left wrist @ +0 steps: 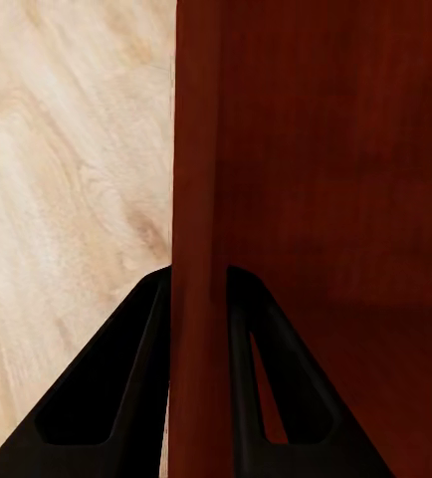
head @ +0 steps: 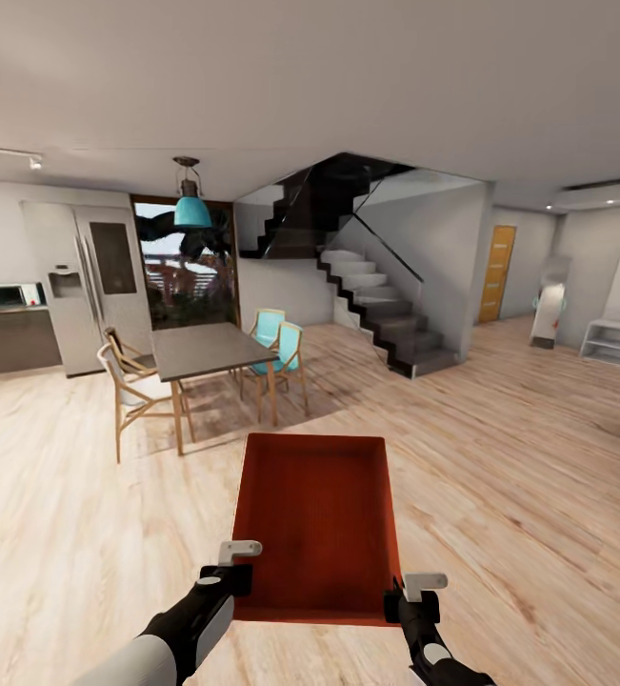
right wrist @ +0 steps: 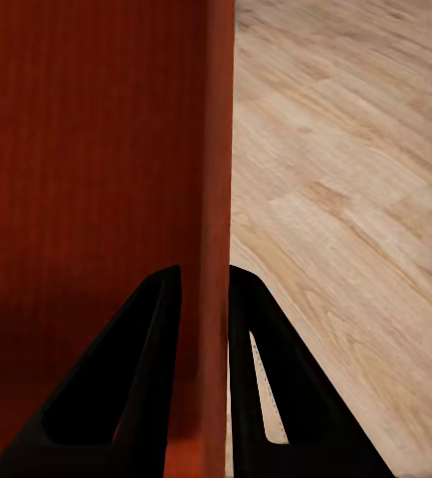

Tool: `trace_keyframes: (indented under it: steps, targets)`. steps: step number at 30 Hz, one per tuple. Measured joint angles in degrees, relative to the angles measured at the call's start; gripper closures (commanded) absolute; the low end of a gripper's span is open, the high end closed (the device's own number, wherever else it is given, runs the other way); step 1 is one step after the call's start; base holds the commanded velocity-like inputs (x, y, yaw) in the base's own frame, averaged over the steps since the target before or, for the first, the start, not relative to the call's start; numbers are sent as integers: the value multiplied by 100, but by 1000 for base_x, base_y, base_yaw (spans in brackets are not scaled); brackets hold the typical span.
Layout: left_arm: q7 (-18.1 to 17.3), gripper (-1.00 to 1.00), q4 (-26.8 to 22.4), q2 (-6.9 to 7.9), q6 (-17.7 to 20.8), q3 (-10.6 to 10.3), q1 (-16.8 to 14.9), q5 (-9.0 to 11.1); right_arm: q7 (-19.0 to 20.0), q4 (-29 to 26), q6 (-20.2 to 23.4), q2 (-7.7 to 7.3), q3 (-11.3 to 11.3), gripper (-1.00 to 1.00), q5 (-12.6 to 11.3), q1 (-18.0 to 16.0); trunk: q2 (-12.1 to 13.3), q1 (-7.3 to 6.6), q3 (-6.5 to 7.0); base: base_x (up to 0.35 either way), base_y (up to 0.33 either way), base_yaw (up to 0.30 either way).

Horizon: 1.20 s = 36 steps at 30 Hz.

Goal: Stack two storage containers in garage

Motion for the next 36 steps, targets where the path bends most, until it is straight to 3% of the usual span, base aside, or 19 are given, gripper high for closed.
trace_keyframes:
  steps: [22, 36]
  targets:
    - [-4, 100, 2, 0, 1, 9, 0, -11, 0, 1, 0, 1, 3, 100, -4, 0, -1, 0, 0, 9, 0, -277]
    - [-7, 100, 18, 16, 0, -21, 1, 46, -4, 3, 25, 10, 25, 100, -13, -1, -1, -3, 0, 255, -31, -20]
